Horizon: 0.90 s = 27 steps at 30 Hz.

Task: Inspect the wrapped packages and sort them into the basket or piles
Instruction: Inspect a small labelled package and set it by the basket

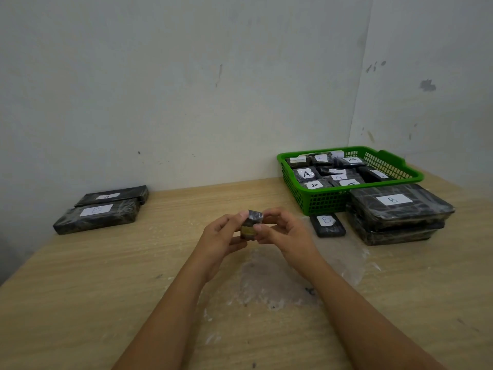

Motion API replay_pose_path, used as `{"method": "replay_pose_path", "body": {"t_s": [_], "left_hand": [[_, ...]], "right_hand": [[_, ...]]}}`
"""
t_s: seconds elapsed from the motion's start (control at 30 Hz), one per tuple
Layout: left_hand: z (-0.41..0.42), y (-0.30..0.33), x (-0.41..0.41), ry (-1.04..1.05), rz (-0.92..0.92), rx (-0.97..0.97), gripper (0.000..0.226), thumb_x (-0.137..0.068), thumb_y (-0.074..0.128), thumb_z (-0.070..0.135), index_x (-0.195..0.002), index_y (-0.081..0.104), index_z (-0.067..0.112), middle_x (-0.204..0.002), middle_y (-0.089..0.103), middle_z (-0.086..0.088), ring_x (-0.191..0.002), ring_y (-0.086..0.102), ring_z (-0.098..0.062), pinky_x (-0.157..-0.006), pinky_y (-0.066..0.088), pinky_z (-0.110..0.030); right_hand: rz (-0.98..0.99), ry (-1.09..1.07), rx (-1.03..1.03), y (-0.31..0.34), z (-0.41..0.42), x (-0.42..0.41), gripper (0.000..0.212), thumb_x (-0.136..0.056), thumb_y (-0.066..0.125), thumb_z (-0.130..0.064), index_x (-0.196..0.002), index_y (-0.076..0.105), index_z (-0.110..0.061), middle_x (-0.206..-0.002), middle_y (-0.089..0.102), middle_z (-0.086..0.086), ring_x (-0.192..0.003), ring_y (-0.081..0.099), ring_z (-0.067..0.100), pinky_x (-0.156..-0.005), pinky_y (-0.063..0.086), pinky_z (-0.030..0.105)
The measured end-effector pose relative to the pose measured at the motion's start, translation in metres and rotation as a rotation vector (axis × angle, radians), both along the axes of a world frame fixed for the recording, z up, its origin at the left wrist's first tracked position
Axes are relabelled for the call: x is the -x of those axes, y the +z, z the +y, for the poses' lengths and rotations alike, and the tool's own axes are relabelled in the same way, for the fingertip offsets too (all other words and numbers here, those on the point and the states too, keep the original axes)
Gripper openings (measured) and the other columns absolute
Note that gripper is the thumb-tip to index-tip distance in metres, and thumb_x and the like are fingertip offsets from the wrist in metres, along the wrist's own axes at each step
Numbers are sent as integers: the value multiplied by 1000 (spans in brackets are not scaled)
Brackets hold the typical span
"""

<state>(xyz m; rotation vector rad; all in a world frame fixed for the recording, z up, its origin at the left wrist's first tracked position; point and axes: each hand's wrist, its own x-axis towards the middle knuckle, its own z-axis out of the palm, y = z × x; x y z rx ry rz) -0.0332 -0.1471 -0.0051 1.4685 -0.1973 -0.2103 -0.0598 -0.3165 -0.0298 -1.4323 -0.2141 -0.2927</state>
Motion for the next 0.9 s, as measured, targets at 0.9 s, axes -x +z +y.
{"method": "replay_pose_path", "body": {"t_s": [0.9], "left_hand": [[-10, -11, 4, 51, -168, 111, 43, -67, 80, 50, -90, 75, 14, -100, 77, -11, -102, 73, -25, -98, 57, -43]], "right_hand": [[149, 70, -75, 5, 0, 4, 56, -72, 78, -52, -108, 75, -9, -108, 76, 14, -108, 71, 31, -100, 56, 42]]}}
